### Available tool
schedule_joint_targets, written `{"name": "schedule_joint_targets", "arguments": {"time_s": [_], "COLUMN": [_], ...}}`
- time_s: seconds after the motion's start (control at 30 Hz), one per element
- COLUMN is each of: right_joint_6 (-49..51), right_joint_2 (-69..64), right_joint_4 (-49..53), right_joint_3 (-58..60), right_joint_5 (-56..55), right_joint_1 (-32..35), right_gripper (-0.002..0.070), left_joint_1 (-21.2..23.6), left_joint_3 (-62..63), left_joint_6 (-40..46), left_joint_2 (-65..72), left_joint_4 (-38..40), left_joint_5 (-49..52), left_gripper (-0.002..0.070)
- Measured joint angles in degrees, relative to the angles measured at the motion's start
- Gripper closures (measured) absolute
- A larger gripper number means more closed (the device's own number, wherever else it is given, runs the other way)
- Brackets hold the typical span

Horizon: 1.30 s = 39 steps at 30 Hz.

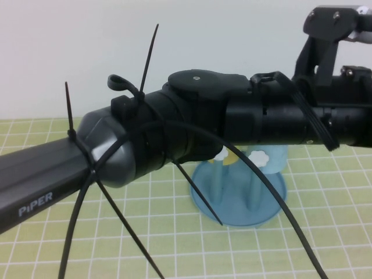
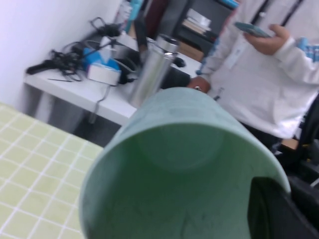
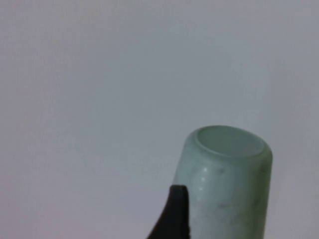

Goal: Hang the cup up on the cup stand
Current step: Adjust the cup with two arms

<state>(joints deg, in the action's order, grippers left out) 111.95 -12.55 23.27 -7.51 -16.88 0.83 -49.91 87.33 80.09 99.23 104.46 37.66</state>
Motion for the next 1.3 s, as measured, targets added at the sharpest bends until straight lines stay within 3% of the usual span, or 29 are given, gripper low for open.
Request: {"name": "schedule_joint_targets", "arguments": {"time_s": [0.2, 0.47, 1.3], "right_joint_6": [0.8, 1.0, -1.7], "right_joint_2": [0.0, 0.0, 0.1], "right_joint_4": [-0.7, -3.0, -6.5], "right_joint_3": [0.4, 0.4, 0.4], "right_joint_5": [-0.4, -1.3, -2.7], "right_joint_1": [0.0, 0.0, 0.0], "right_gripper": [-0.0006, -0.0006, -0.0014], "left_joint_1": [-4.0, -9.3, -15.3], "left_joint_3": [0.0, 0.0, -0.3], "left_joint_6": [2.4, 5.1, 4.7], "left_joint_2": [0.0, 0.0, 0.0], "left_joint_4": [0.0, 0.2, 0.2], "left_joint_5": [-0.6, -8.7, -13.0], "left_gripper": [0.0675, 0.0675, 0.0675]}}
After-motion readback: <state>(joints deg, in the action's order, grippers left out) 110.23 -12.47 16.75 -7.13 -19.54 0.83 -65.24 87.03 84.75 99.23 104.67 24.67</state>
